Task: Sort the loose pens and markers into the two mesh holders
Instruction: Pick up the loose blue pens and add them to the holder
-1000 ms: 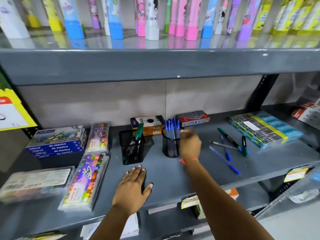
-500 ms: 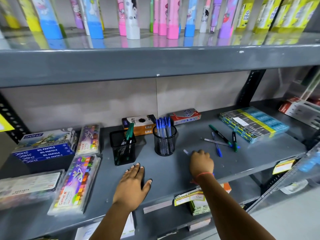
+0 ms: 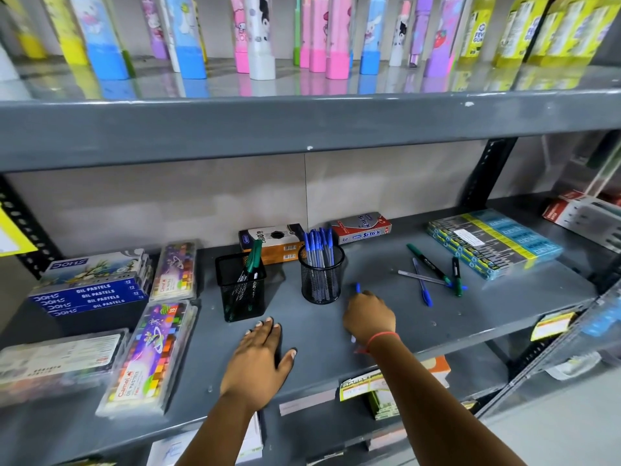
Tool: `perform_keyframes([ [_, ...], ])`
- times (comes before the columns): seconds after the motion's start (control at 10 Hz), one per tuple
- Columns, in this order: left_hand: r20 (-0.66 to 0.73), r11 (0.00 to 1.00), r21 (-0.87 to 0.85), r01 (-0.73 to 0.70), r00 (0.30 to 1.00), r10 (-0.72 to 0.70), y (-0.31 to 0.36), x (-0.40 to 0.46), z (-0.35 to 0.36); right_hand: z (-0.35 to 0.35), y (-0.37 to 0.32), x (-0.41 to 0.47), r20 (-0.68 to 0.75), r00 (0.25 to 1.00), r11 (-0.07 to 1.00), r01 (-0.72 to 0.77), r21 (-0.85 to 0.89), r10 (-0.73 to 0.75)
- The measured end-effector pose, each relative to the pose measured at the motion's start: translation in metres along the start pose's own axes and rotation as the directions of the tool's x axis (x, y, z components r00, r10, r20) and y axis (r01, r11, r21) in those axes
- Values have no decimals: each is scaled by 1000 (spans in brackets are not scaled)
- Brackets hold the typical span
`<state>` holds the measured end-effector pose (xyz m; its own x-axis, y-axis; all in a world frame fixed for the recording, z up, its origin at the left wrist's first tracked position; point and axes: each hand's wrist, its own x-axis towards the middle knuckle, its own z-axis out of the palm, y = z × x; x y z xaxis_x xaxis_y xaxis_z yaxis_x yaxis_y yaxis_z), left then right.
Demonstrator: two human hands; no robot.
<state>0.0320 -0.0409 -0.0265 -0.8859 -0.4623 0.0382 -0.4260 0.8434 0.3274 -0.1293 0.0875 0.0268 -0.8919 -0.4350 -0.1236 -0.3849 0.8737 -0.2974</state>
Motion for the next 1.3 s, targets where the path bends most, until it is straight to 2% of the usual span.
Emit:
perform_keyframes([
  [0.1,-6,1000,-5,-2,1000,2,0,0,0,3,6,3,6,998,998,-55,42,55],
  [0.2,-10,1000,-5,-5,1000,5,-1,1,1,-3,10,7,7,991,972,-133,192,134],
  [0.3,-10,1000,-6,-2,1000,2,-1,1,2,-24,8,17,-80,969,888,-180,423,234],
  [0.4,-6,1000,5,1,1000,-1,-2,1,3,-57,-10,28,-324,916,798,6,602,238],
  [0.5,-14,1000,7,1,1000,-1,-2,2,4,-82,-37,39,-399,899,746,139,651,181],
  [0.6,-9,1000,13,5,1000,-5,-2,2,3,-78,-53,48,-334,942,795,180,579,30],
  [0.7,-8,1000,16,11,1000,-11,-2,2,4,-62,-53,50,-251,968,849,128,512,6],
  [0.8,-9,1000,8,12,1000,-12,-3,2,4,-53,-43,47,-246,961,828,35,560,125],
  [0.9,-7,1000,12,4,1000,-4,-3,2,4,-45,-16,44,-361,909,882,-15,472,209],
  [1.0,-15,1000,5,6,1000,-6,-2,2,3,-32,23,41,-379,882,942,-176,285,279],
  [1.1,-20,1000,-1,-1,1000,1,-2,1,3,-20,55,36,-298,881,930,-335,155,367],
  [1.2,-24,1000,-15,0,1000,0,-1,1,2,-12,70,32,-249,894,928,-360,98,373],
  [1.3,-20,1000,-20,-2,1000,2,-1,1,2,-9,73,33,-246,911,944,-314,105,330],
])
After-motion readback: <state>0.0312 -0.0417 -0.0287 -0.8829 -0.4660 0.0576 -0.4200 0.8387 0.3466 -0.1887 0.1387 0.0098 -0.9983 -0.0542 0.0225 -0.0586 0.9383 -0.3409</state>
